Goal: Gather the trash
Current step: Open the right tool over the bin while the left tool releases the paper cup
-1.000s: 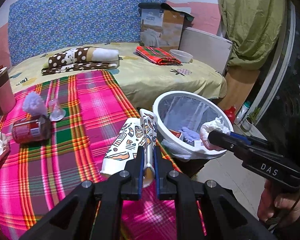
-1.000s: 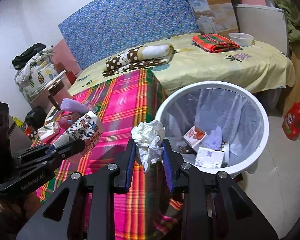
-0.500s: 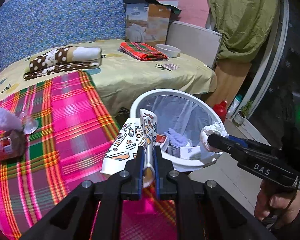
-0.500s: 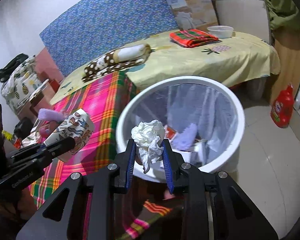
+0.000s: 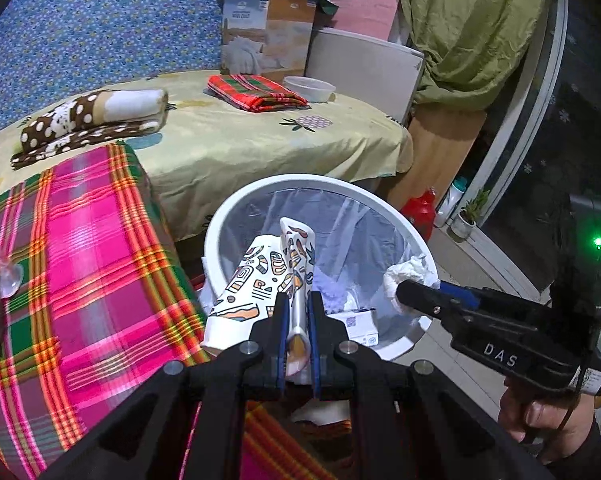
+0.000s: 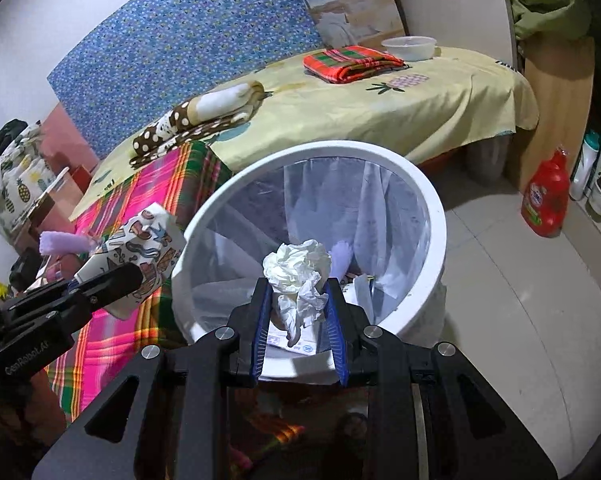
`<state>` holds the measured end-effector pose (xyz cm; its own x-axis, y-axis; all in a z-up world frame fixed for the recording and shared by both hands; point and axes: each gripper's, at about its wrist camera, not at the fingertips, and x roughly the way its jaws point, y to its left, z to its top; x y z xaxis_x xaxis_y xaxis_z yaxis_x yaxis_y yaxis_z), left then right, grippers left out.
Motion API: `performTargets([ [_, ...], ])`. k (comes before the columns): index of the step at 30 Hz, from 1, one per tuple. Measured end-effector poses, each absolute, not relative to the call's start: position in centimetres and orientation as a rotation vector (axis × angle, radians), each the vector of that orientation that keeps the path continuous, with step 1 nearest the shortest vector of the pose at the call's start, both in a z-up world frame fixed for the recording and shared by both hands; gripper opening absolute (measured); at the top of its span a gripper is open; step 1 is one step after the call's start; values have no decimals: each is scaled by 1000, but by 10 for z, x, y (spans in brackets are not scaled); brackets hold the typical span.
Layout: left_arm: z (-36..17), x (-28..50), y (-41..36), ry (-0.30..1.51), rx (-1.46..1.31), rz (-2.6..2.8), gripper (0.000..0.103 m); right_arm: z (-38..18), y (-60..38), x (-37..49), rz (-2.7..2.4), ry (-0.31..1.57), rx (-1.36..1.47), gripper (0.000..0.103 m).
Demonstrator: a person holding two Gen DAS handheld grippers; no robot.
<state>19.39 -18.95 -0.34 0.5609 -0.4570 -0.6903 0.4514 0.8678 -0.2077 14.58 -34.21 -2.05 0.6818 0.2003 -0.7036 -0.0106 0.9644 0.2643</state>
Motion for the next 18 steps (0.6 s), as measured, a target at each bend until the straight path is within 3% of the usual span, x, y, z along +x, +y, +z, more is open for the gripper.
performTargets([
  [13,-17,212,-205,834,-26,-576,10,-30,-351,162,112,850,245,36],
  [18,-19,213,-205,836,-36,-590,22,-31,-353,162,112,844,254,42],
])
